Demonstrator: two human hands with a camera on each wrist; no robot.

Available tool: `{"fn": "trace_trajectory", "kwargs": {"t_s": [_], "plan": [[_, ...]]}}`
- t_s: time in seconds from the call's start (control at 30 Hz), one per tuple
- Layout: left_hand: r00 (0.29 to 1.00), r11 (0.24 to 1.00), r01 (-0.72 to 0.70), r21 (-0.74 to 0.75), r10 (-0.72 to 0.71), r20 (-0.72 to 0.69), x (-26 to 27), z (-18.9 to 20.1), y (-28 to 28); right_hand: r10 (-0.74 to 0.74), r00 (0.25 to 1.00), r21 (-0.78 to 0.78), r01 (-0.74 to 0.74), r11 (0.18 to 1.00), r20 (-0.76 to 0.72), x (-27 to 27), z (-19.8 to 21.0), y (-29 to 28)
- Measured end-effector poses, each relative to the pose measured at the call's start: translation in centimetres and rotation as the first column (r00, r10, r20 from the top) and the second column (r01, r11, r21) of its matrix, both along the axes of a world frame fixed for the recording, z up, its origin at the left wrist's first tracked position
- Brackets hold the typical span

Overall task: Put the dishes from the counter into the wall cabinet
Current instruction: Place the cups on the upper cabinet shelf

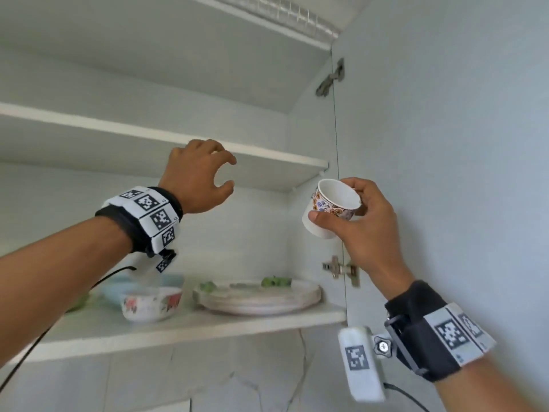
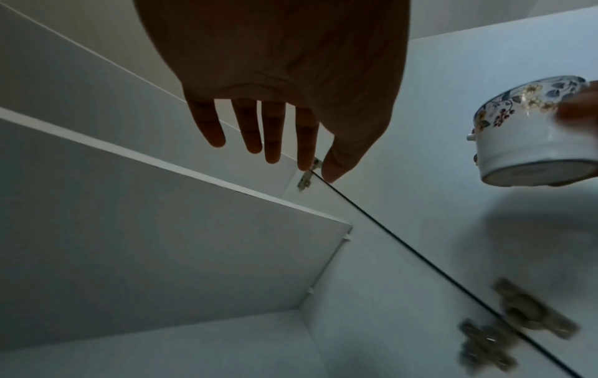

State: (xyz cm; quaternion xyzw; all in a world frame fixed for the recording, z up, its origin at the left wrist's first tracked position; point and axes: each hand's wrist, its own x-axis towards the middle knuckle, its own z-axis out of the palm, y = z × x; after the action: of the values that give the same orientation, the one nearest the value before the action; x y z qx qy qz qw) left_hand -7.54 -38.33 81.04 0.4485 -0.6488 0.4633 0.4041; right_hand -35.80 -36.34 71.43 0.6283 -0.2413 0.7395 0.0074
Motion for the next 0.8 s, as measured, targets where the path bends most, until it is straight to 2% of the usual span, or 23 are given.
{"fn": "trace_trajectory", "kwargs": {"t_s": [0.13, 0.3, 0.4, 0.47, 0.7, 0.8], "plan": [[0.999, 0.998, -0.051, -0.043, 0.05, -0.013, 1.0, 5.1, -1.9, 0.038, 0.999, -0.025, -0.038, 0.999, 0.009, 1.0, 5.1, -2.9], [0.978, 0.975, -0.195, 0.107, 0.201, -0.047, 2.5, 9.5, -4.7, -0.005, 1.0, -0.063, 0.004, 0.998, -0.007, 2.4, 10.8, -7.0], [0.949, 0.941, -0.292, 0.169, 0.307, -0.067, 3.4, 10.2, -6.2, -0.043, 0.999, -0.068, 0.042, 0.997, -0.016, 2.8, 14.2, -9.5], [0.938, 0.93, -0.336, 0.15, 0.345, -0.039, 3.6, 10.2, -6.8, -0.064, 0.998, -0.072, 0.064, 0.995, 0.0, 3.0, 16.3, -11.1], [0.947, 0.942, -0.314, 0.121, 0.32, -0.031, 3.9, 10.0, -7.4, -0.086, 0.988, -0.004, 0.088, 0.996, 0.125, 4.8, 20.7, -16.2], [0.948, 0.944, -0.316, 0.095, 0.319, -0.012, 3.9, 9.9, -7.5, -0.094, 0.99, 0.05, 0.089, 0.995, 0.108, 5.7, 21.8, -17.7]]}}
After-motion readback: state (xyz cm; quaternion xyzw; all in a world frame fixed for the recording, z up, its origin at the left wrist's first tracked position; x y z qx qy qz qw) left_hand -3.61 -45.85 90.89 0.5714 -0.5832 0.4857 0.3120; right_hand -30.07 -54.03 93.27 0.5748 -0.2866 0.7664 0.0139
